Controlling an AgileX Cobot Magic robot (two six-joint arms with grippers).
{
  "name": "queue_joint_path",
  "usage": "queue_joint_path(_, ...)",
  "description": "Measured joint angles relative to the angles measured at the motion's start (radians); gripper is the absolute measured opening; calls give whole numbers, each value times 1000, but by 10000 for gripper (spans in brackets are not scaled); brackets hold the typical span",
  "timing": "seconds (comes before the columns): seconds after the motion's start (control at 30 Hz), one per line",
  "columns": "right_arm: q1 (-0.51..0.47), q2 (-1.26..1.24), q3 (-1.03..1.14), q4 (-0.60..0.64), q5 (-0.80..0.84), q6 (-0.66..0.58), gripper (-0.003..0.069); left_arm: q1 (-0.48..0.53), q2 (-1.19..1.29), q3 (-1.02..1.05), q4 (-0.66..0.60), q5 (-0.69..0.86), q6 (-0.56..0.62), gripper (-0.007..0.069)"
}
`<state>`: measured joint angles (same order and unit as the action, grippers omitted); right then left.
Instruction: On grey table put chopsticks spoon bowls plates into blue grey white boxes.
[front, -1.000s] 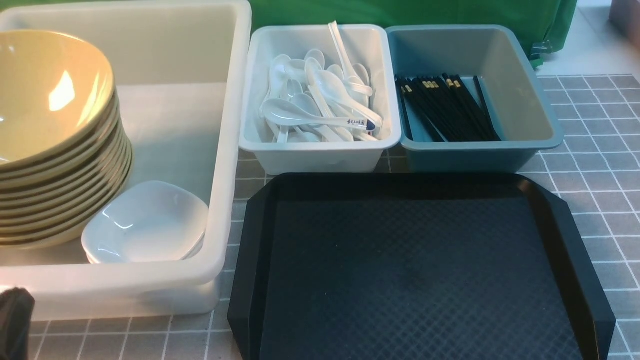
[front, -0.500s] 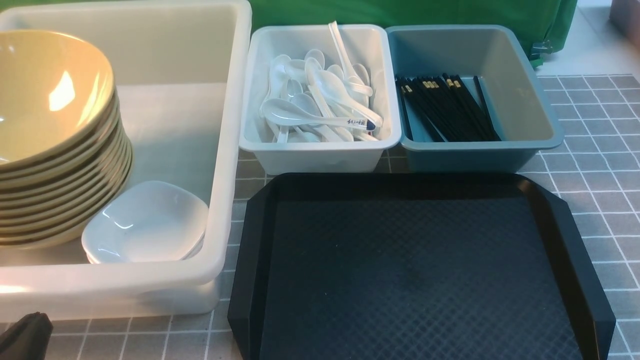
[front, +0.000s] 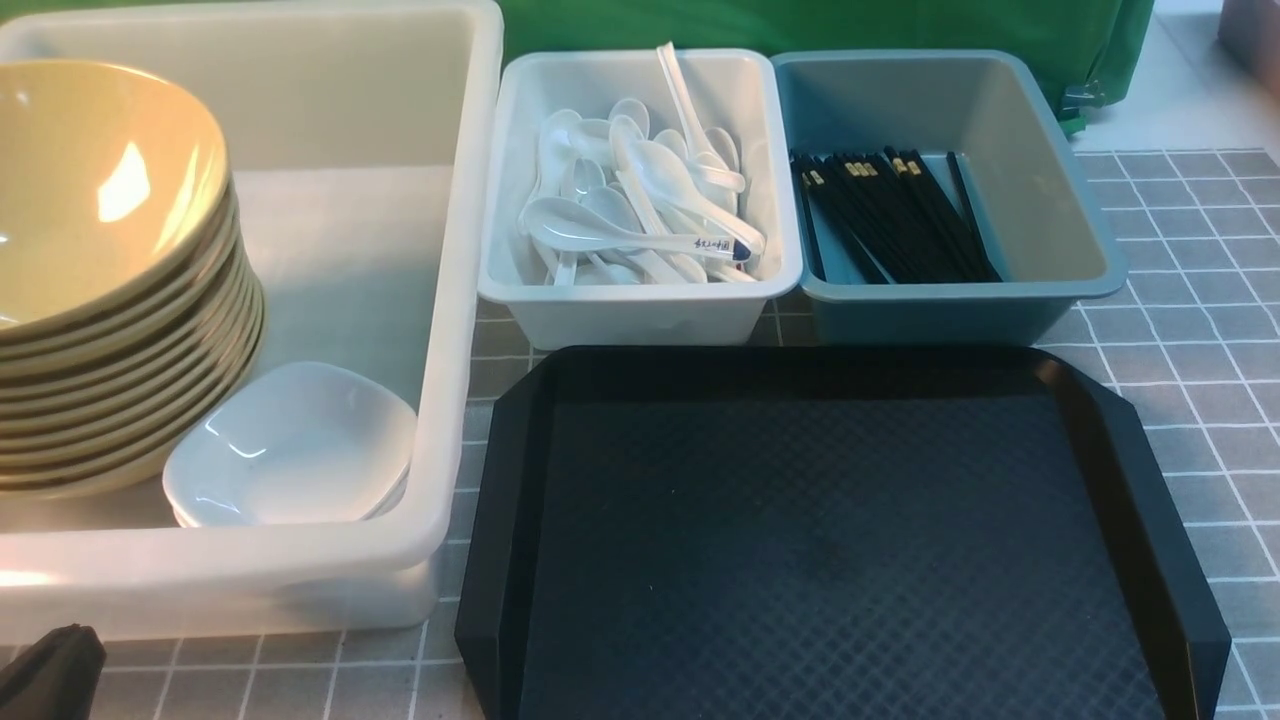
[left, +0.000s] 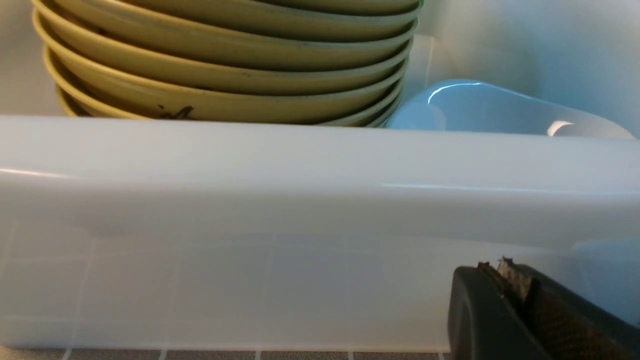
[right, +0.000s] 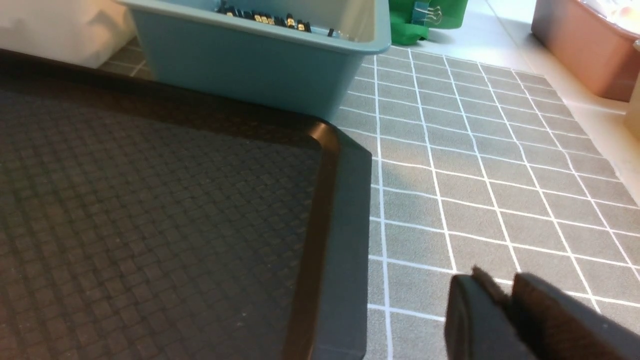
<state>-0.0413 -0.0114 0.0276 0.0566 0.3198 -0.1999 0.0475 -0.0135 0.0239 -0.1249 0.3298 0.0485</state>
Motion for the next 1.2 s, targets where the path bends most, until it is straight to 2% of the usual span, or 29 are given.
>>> queue_joint_path(1.2, 0, 0, 0, 0, 0, 0, 167, 0, 0, 0, 0, -1, 0, -8)
